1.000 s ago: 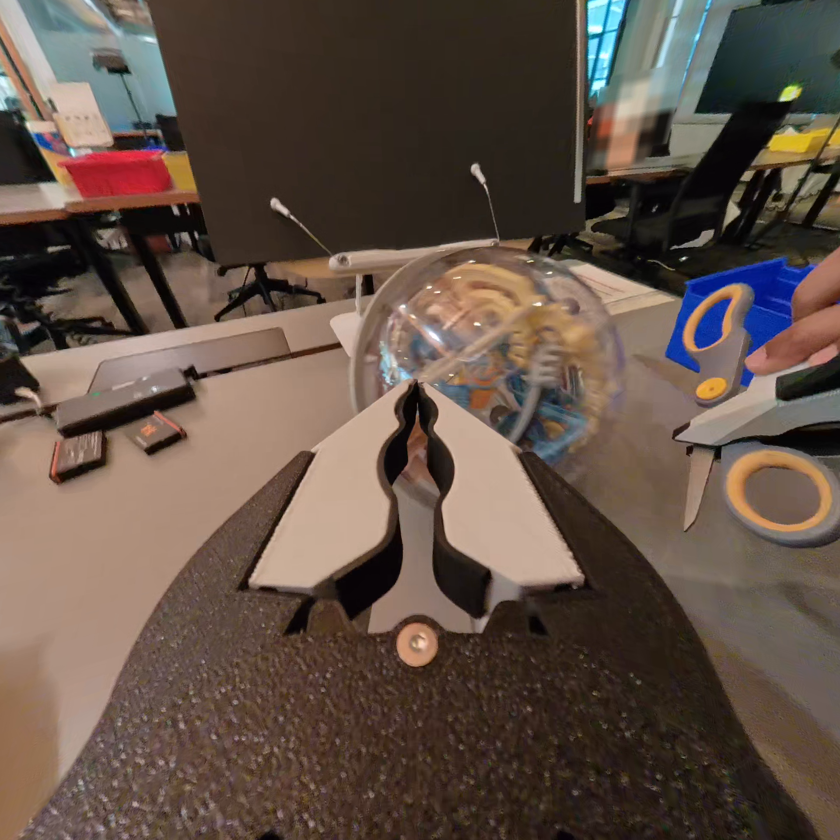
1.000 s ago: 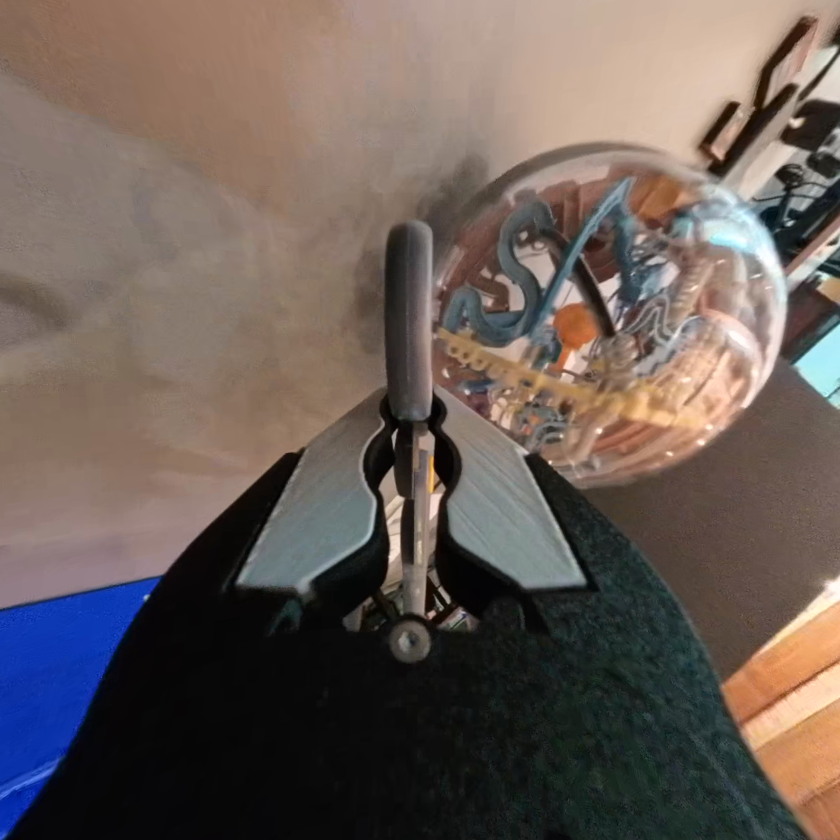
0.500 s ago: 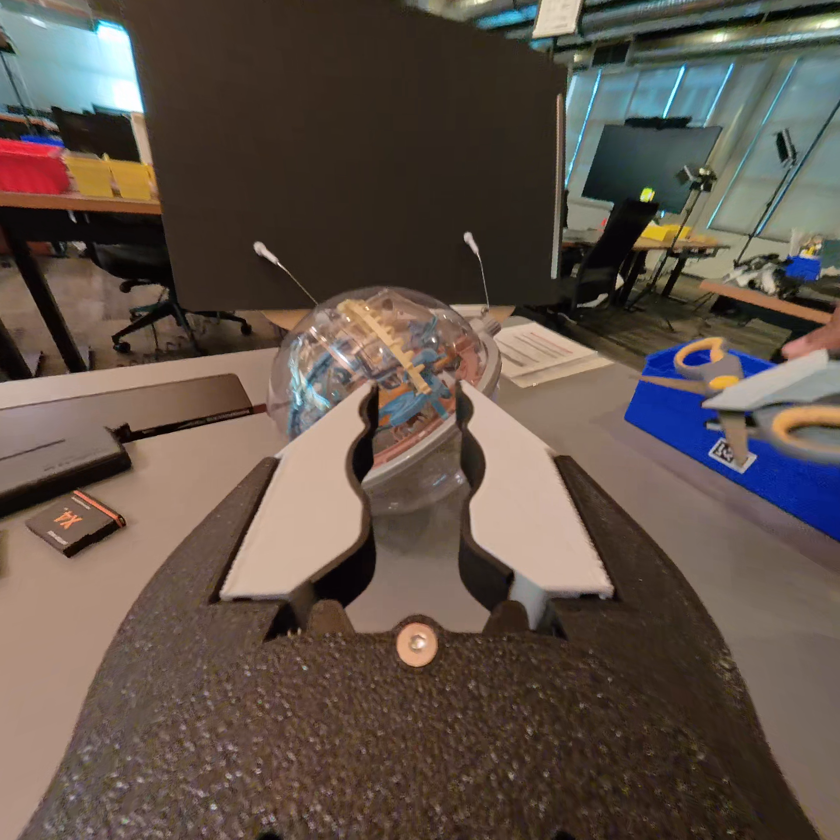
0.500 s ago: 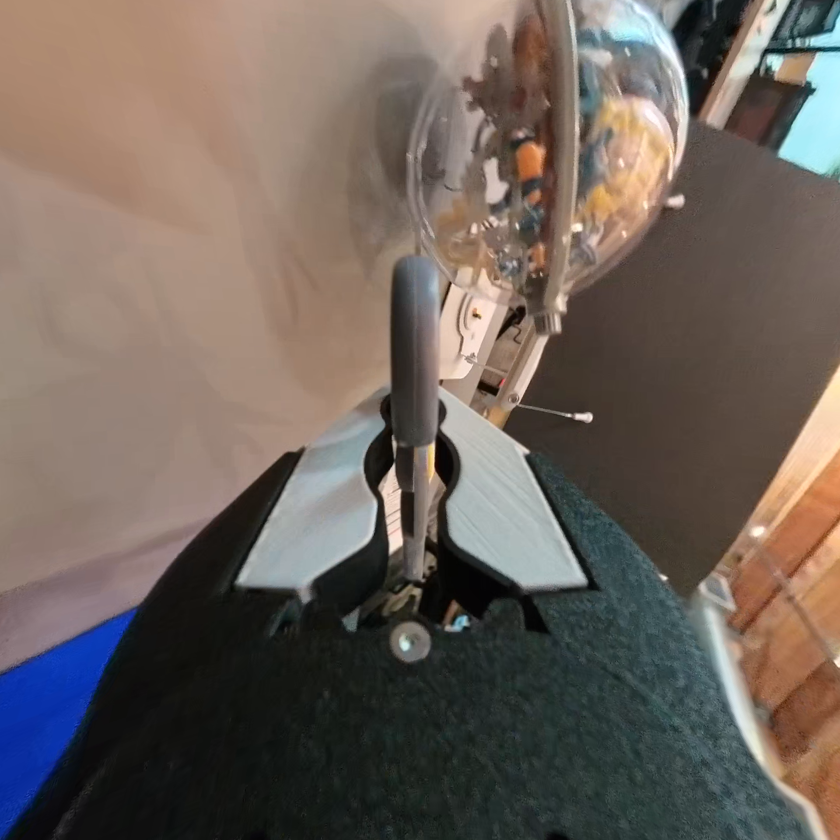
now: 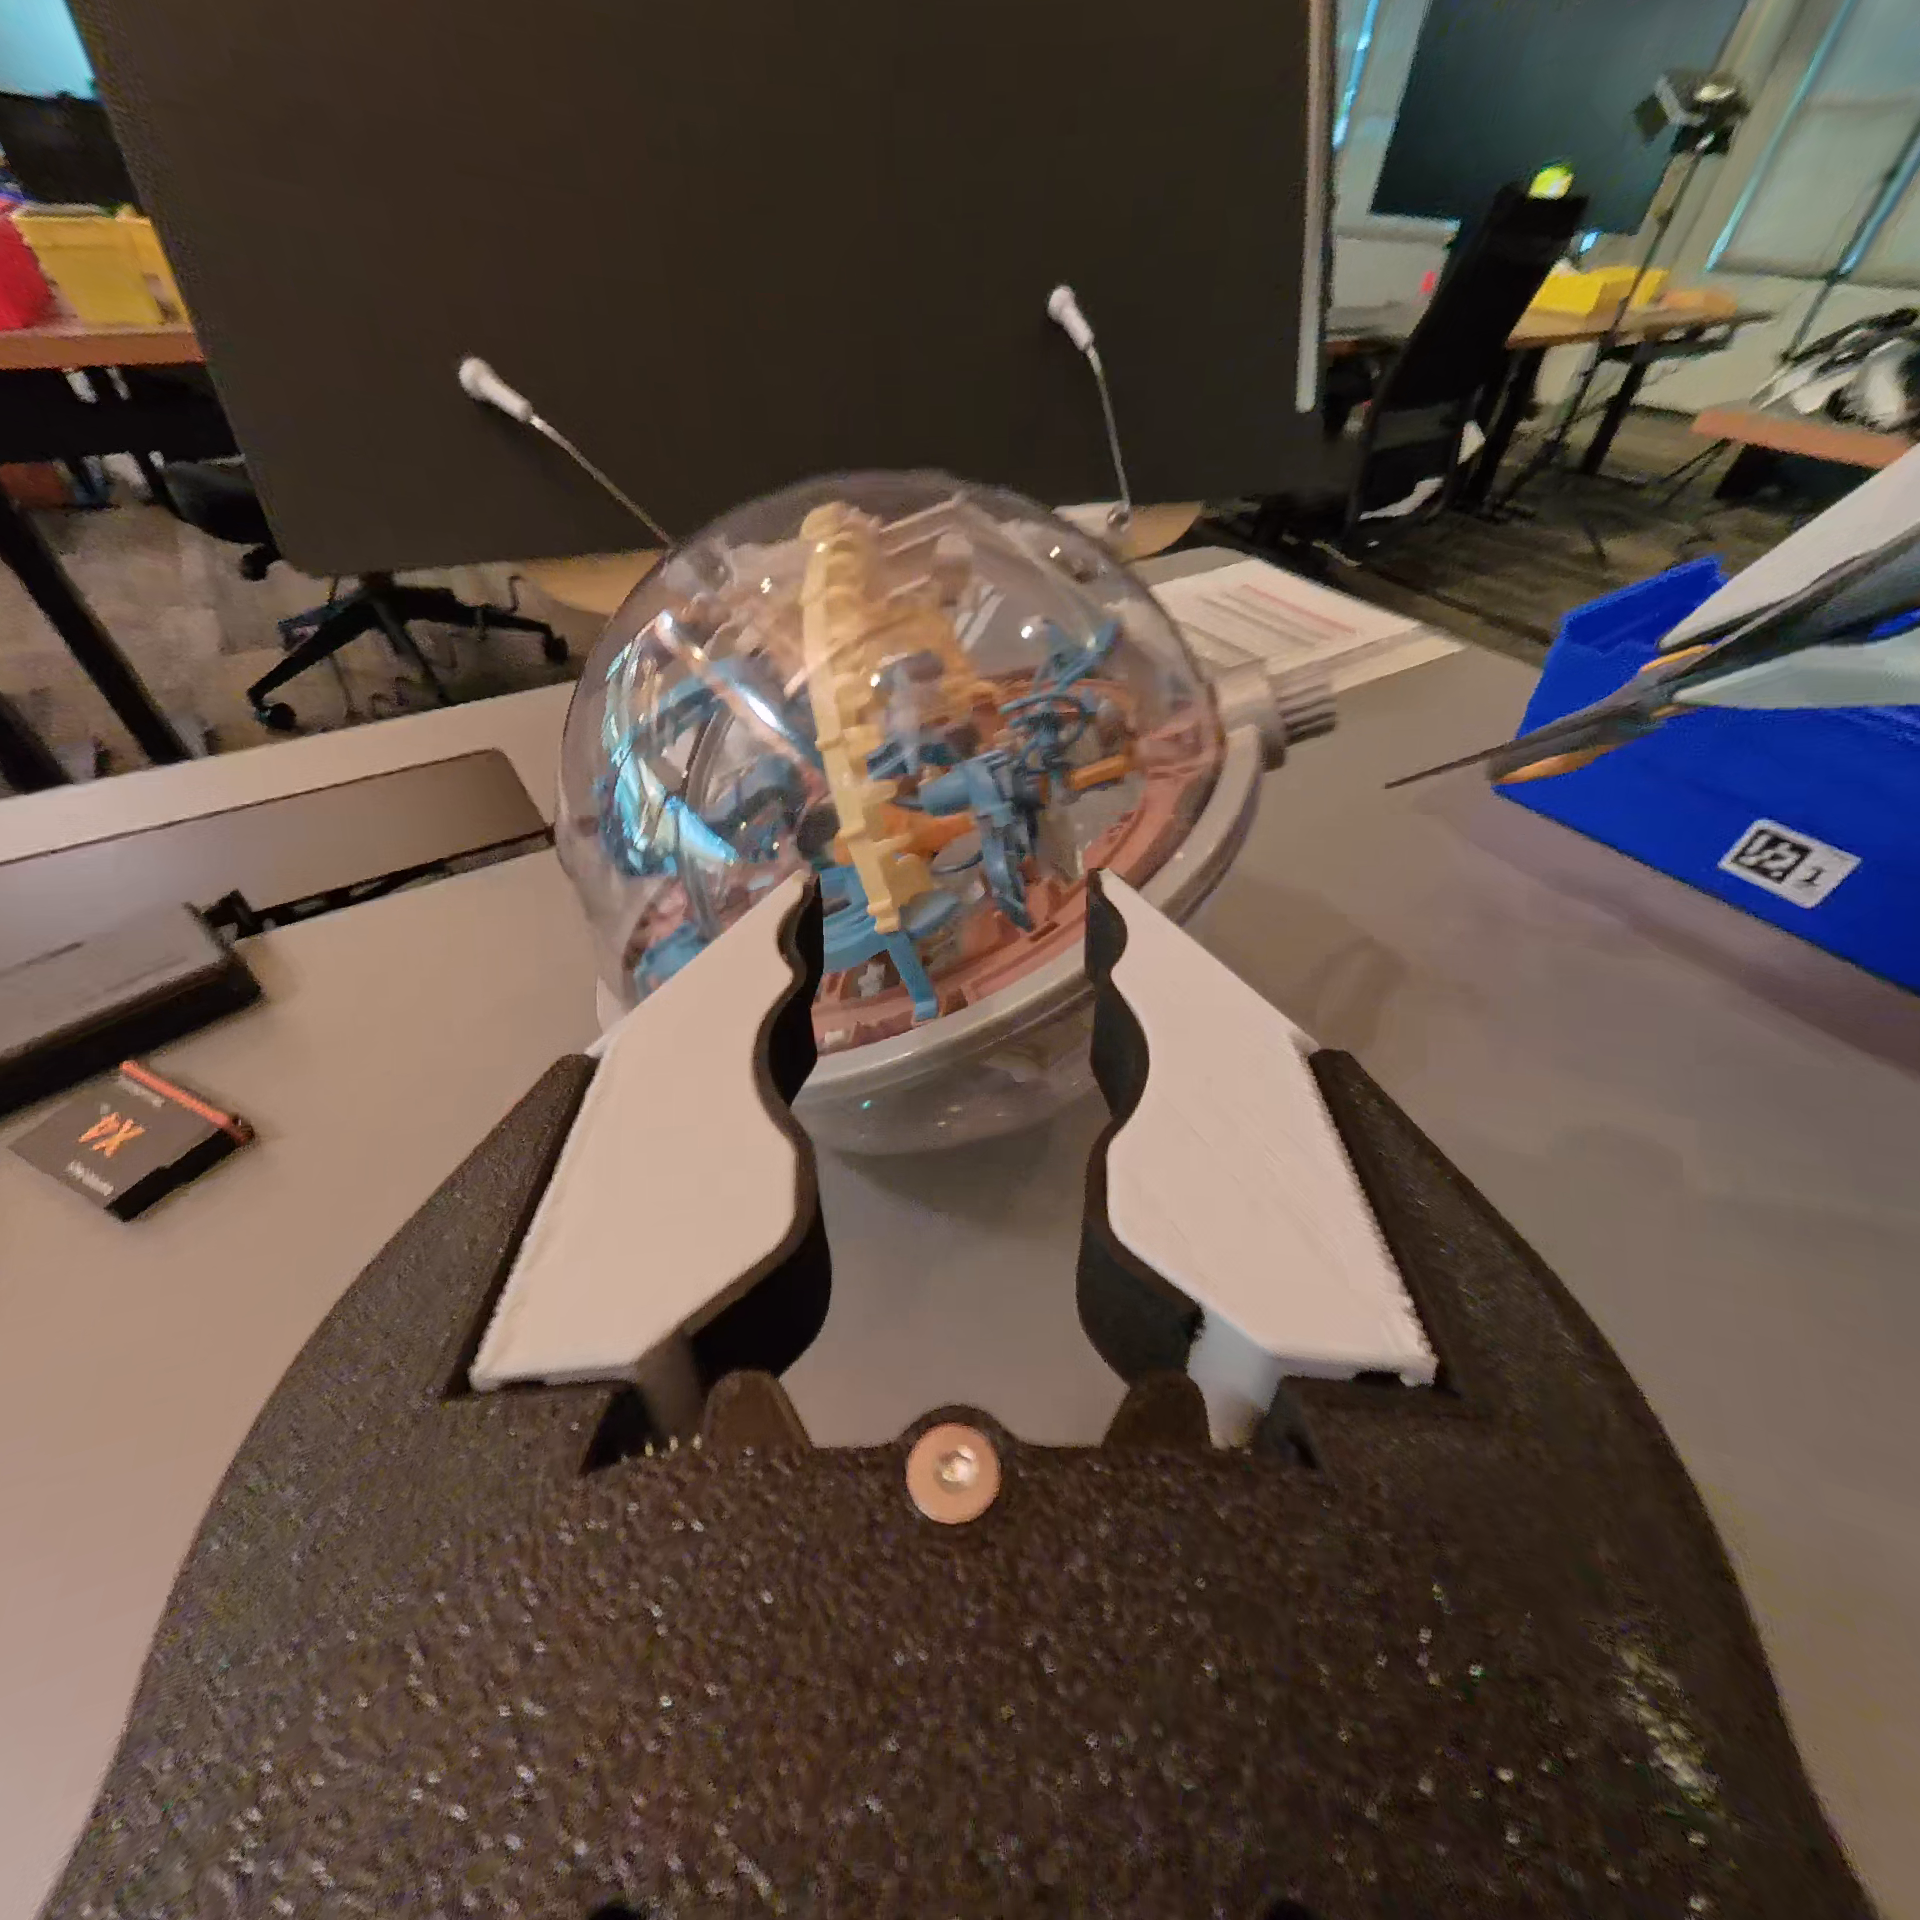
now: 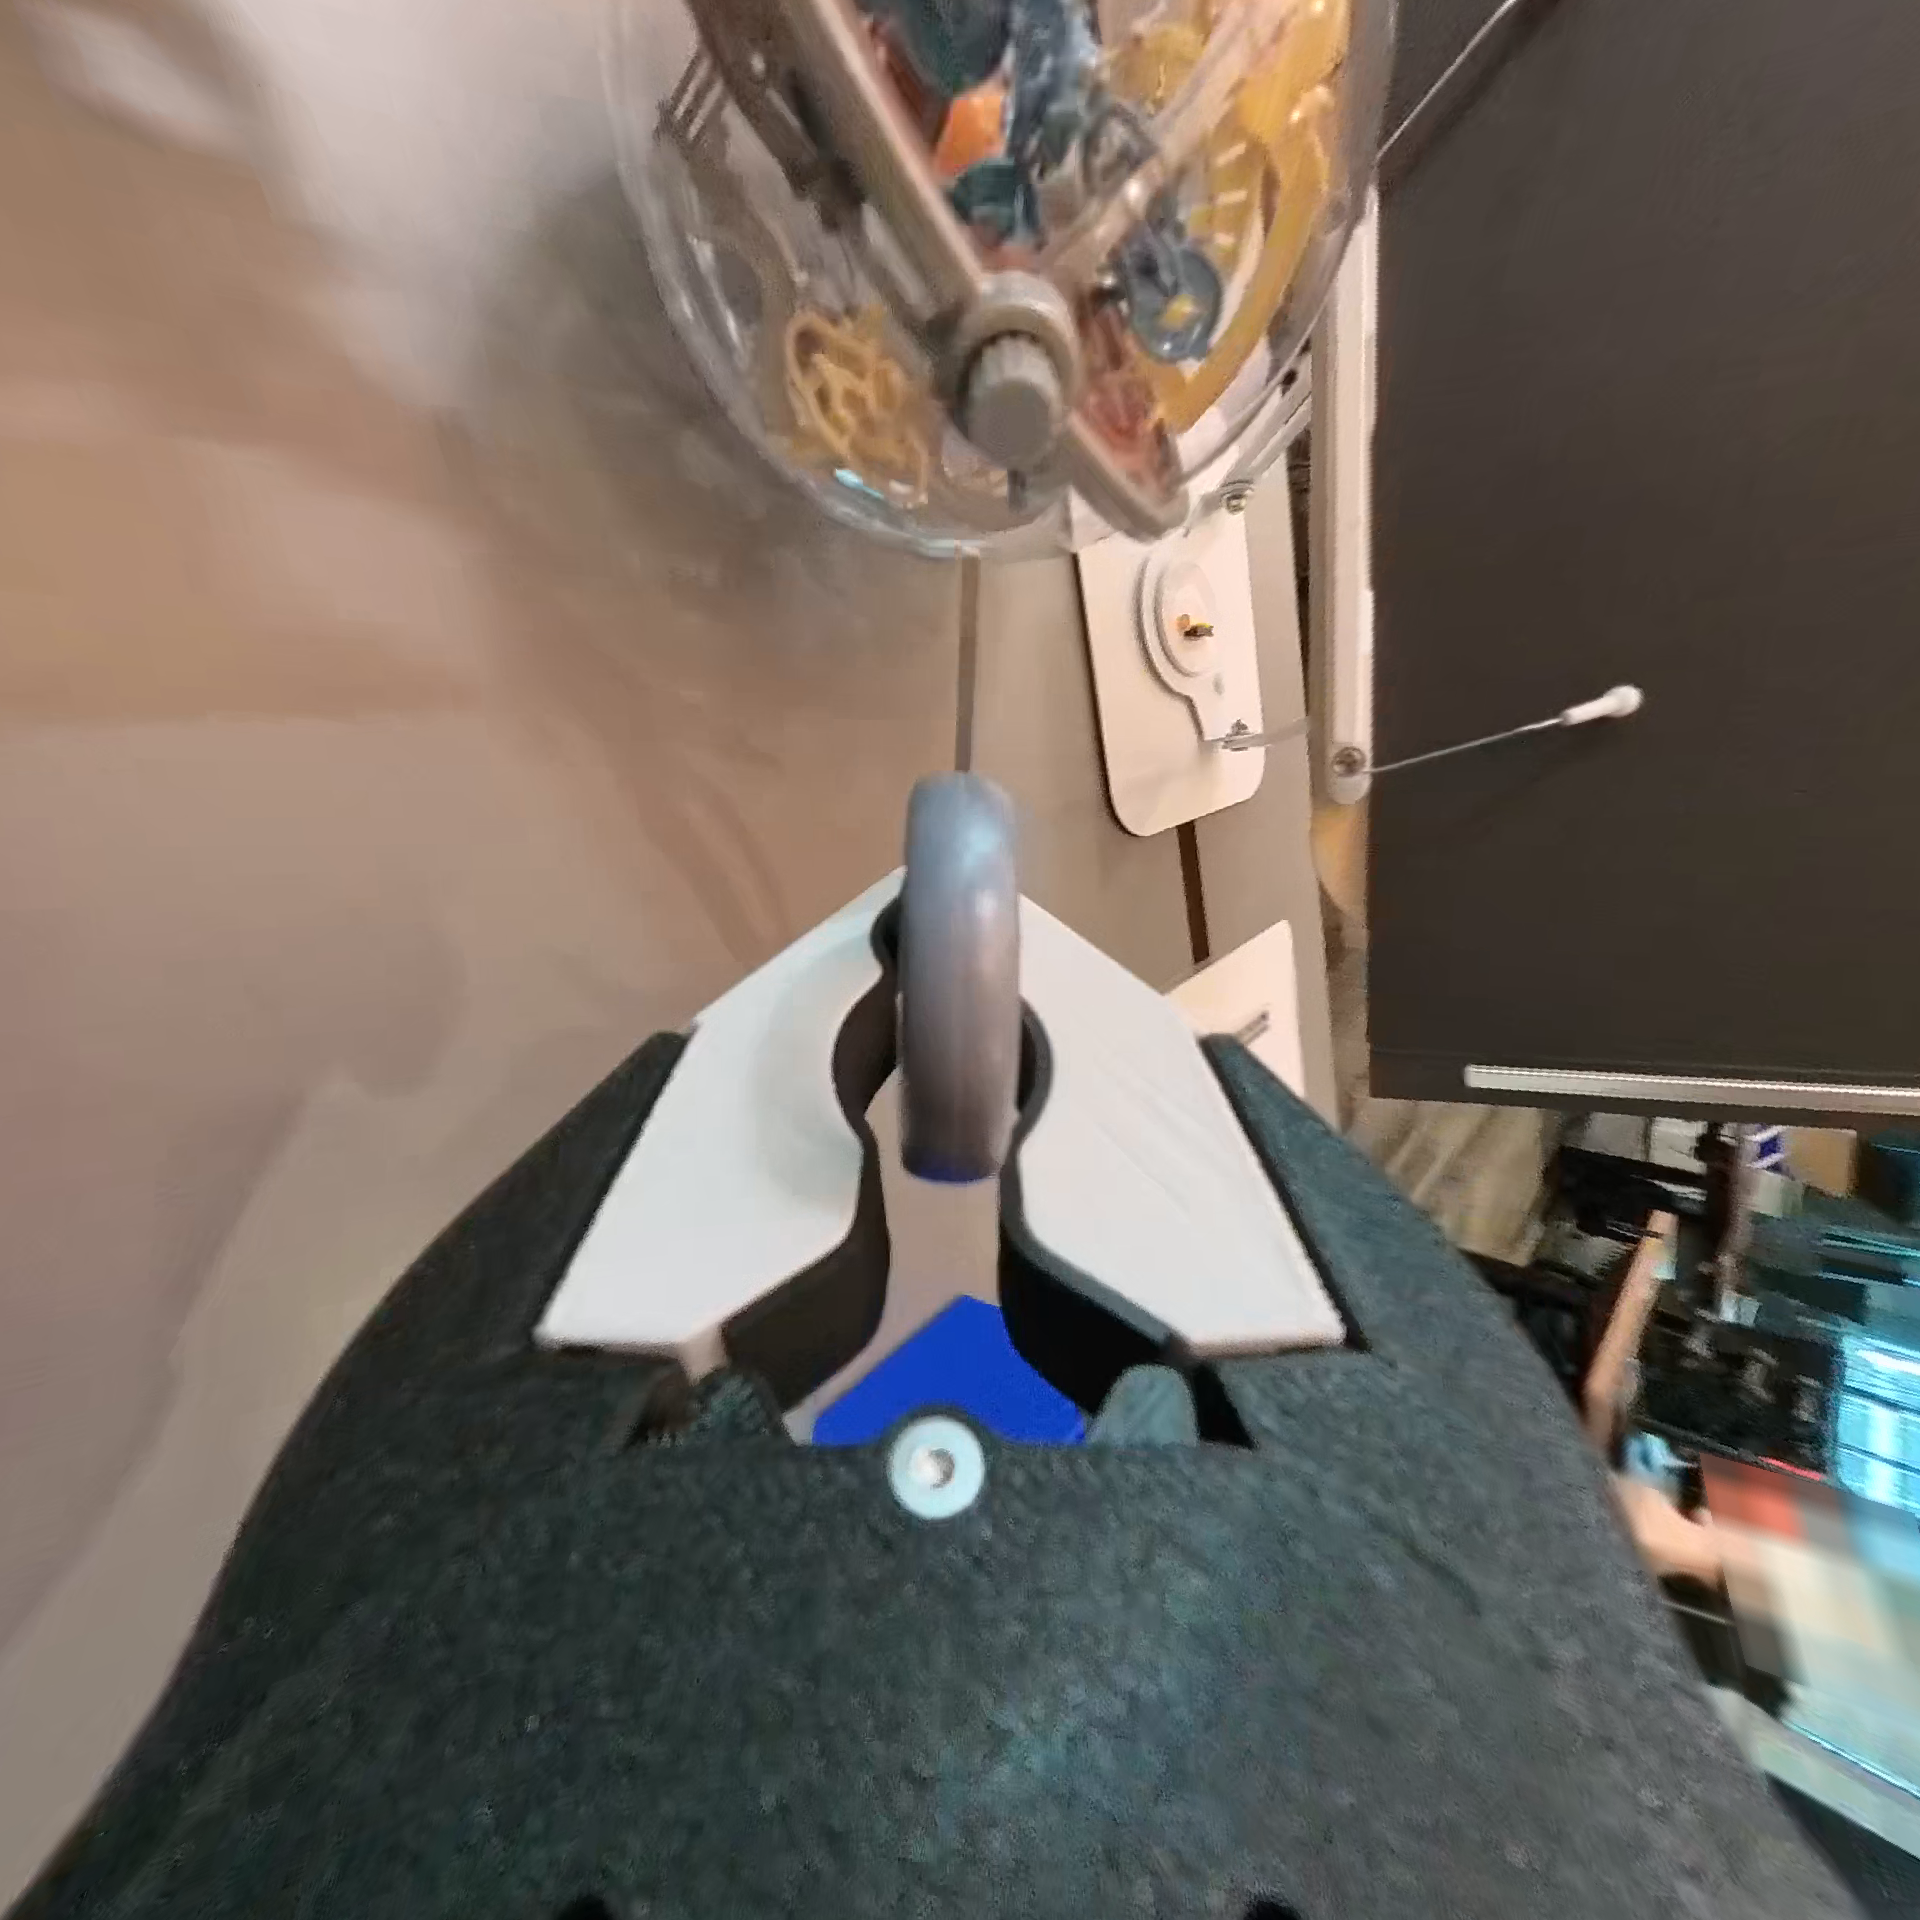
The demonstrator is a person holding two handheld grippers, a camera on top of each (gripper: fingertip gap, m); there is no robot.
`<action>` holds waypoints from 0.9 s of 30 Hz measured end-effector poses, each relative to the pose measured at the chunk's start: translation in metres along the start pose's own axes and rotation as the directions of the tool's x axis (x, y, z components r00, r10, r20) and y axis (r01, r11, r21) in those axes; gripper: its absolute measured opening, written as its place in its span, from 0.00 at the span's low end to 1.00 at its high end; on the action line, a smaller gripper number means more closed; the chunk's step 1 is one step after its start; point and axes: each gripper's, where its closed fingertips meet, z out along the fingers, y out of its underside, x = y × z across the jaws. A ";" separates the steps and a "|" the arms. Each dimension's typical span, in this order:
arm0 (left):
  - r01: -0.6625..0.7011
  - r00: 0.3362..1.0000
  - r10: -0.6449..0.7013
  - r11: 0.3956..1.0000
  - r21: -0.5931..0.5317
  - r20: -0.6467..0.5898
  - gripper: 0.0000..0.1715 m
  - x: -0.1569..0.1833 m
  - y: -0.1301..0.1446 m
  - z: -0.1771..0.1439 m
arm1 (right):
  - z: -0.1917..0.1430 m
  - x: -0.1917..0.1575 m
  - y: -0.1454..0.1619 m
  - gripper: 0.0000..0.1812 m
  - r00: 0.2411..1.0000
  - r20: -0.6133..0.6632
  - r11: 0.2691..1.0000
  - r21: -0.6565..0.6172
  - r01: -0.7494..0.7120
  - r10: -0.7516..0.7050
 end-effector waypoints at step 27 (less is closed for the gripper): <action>0.659 0.586 -0.638 0.734 -0.164 -0.500 0.21 0.044 0.023 -0.019 | 0.064 -0.009 0.030 0.05 0.982 0.149 0.991 -0.076 -0.106 0.116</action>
